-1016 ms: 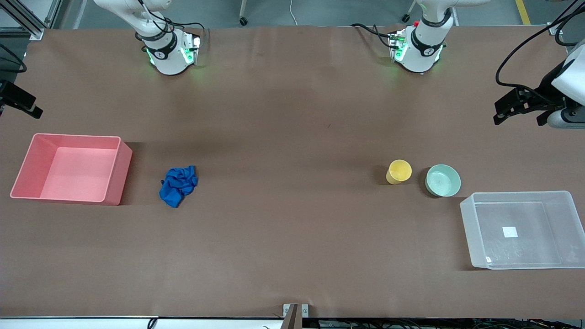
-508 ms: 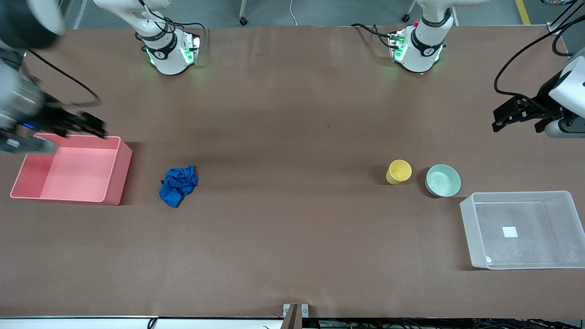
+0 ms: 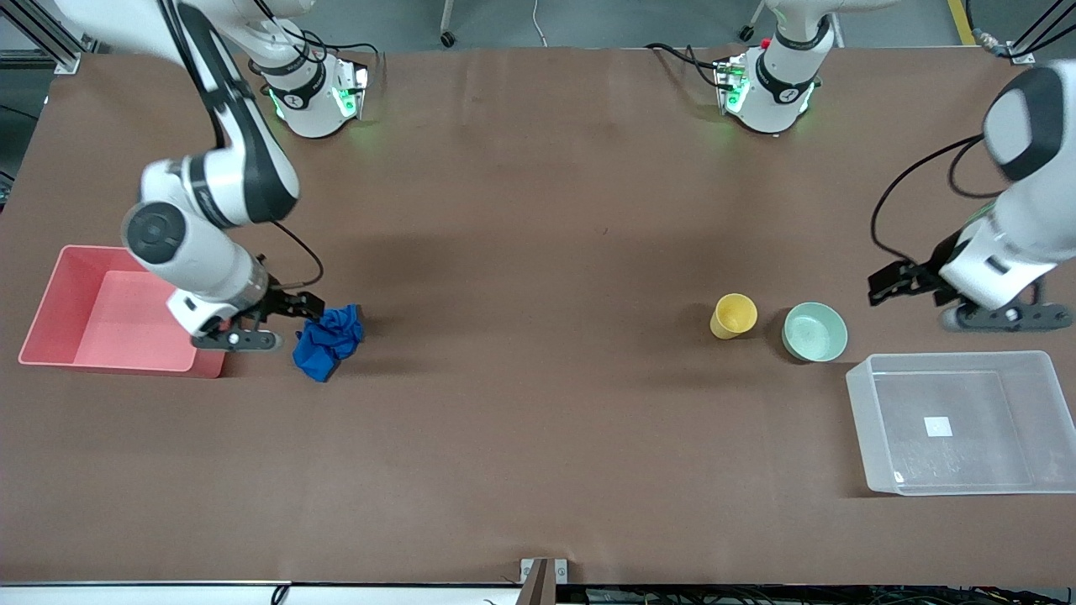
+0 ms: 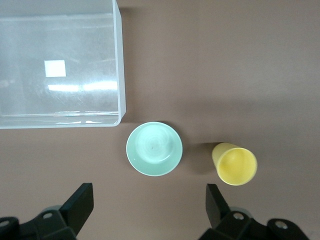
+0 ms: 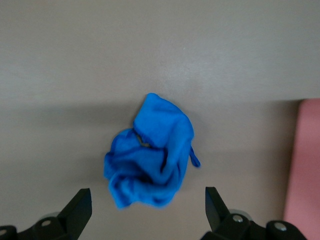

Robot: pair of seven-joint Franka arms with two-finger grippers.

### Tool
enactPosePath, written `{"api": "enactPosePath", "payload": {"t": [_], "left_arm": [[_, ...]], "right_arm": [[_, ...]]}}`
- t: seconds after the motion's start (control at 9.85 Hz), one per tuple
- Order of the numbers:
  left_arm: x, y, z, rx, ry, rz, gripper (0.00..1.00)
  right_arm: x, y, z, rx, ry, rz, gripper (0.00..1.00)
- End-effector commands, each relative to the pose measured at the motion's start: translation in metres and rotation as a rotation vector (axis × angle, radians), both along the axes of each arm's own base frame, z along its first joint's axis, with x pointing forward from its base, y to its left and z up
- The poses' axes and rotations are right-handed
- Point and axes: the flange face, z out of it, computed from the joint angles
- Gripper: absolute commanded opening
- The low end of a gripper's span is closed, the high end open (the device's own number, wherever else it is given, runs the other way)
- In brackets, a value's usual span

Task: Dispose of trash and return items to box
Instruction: 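Reach the right gripper to the blue cloth while the left gripper reaches the bowl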

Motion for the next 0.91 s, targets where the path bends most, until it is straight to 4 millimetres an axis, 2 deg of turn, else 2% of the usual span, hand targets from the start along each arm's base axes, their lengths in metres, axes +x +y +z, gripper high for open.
{"api": "enactPosePath", "payload": {"t": [0.0,0.1,0.3,0.41,0.51,0.71,0.81], "left_arm": [[-0.002,0.011,-0.069,0.005,0.028,-0.021,0.98],[-0.002,0.011,-0.093,0.003,0.028,-0.02,0.98],[-0.013,0.028,-0.136,0.003,0.025,-0.003,0.97],[-0.022,0.029,-0.159,0.001,0.014,-0.019,0.97],[-0.03,0.042,-0.176,0.0,0.011,0.001,0.97],[-0.033,0.045,-0.204,-0.004,0.019,-0.005,0.97],[-0.033,0.045,-0.215,-0.005,0.016,-0.004,0.97]], "right_arm": [[-0.012,-0.001,-0.046,0.011,-0.032,0.004,1.0],[-0.012,-0.002,-0.062,0.012,-0.025,0.008,1.0],[-0.013,-0.005,-0.083,0.015,-0.036,0.014,1.0],[-0.014,-0.005,-0.087,0.013,-0.028,0.013,0.99],[-0.015,-0.005,-0.09,0.014,-0.027,0.012,0.8],[-0.013,-0.006,-0.092,0.019,-0.039,-0.016,0.16],[-0.012,-0.005,-0.095,0.022,-0.043,-0.07,0.01]]}}
